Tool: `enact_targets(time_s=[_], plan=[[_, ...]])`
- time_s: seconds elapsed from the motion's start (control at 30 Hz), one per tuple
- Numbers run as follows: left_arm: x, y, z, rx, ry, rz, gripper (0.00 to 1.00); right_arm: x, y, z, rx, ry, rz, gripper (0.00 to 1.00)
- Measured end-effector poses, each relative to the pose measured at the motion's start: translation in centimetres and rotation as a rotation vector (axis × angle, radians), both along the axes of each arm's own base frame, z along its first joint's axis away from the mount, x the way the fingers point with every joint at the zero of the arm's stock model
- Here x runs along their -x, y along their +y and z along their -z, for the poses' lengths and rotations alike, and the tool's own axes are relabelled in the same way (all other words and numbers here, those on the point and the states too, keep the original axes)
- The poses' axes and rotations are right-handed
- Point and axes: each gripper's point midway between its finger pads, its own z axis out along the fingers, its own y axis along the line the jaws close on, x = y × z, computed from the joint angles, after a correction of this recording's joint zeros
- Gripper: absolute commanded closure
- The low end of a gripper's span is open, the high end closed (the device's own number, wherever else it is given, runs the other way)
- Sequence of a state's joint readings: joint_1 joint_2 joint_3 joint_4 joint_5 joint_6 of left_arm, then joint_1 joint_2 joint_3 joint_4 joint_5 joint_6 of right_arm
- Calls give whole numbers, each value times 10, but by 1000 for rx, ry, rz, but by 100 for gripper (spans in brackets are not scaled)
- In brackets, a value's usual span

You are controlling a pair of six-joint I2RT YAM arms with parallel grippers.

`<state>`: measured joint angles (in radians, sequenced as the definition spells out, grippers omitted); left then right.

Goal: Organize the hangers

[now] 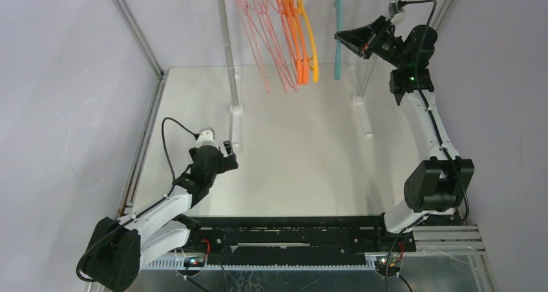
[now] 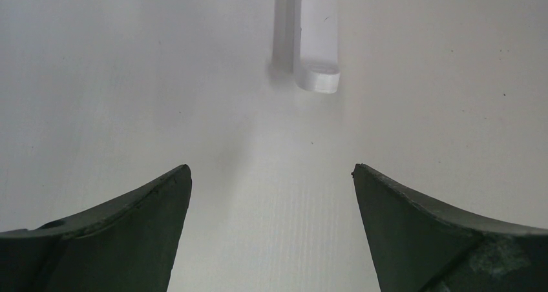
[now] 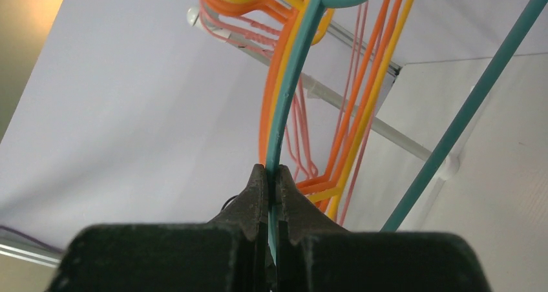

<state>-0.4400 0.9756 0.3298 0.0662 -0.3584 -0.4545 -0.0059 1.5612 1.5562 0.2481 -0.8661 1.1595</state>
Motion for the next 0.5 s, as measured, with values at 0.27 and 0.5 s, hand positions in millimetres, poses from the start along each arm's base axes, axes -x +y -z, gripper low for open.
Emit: enact_targets(time_s=[0.27,0.5], plan=[[0,0,1,-1,3,1,0,-20,9,18,-5,36,-23,100],[1,0,3,-5,12,1,0,-16,31,28,32,13,-78,92]])
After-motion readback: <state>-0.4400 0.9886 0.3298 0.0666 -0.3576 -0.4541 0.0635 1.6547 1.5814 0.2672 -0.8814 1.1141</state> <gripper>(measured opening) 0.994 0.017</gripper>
